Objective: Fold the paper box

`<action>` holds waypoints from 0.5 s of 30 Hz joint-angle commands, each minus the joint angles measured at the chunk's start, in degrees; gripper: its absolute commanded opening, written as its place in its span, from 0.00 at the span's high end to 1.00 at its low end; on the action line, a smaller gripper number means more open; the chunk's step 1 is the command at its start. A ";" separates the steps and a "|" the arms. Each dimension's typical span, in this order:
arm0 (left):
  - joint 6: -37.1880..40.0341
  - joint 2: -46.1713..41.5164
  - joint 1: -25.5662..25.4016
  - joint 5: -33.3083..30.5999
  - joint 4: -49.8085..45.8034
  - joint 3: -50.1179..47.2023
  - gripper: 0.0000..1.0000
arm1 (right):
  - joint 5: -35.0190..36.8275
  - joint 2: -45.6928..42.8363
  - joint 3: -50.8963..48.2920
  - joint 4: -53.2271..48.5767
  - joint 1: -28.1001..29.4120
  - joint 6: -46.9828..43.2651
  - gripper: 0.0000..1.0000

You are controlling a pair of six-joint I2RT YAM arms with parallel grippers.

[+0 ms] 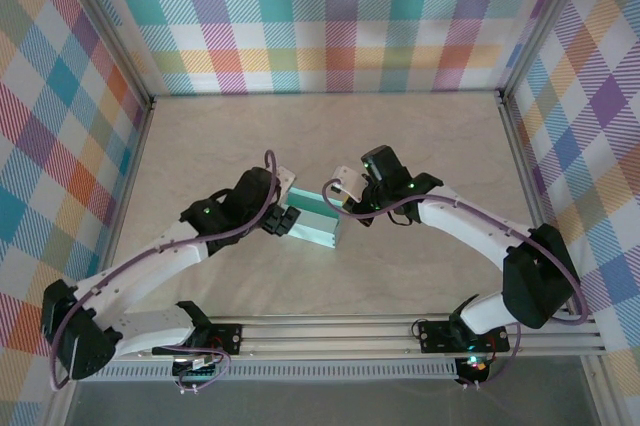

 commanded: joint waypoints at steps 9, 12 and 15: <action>-8.05 5.23 2.54 3.17 -7.22 7.58 0.20 | 0.65 0.82 2.04 -1.79 0.23 0.90 1.00; -8.90 3.93 2.84 6.27 -7.30 6.95 0.34 | 0.59 0.91 1.99 -1.73 0.19 0.94 1.00; -10.50 2.77 3.32 12.42 -7.35 5.63 0.49 | 0.30 1.16 2.17 -1.67 0.21 1.02 1.00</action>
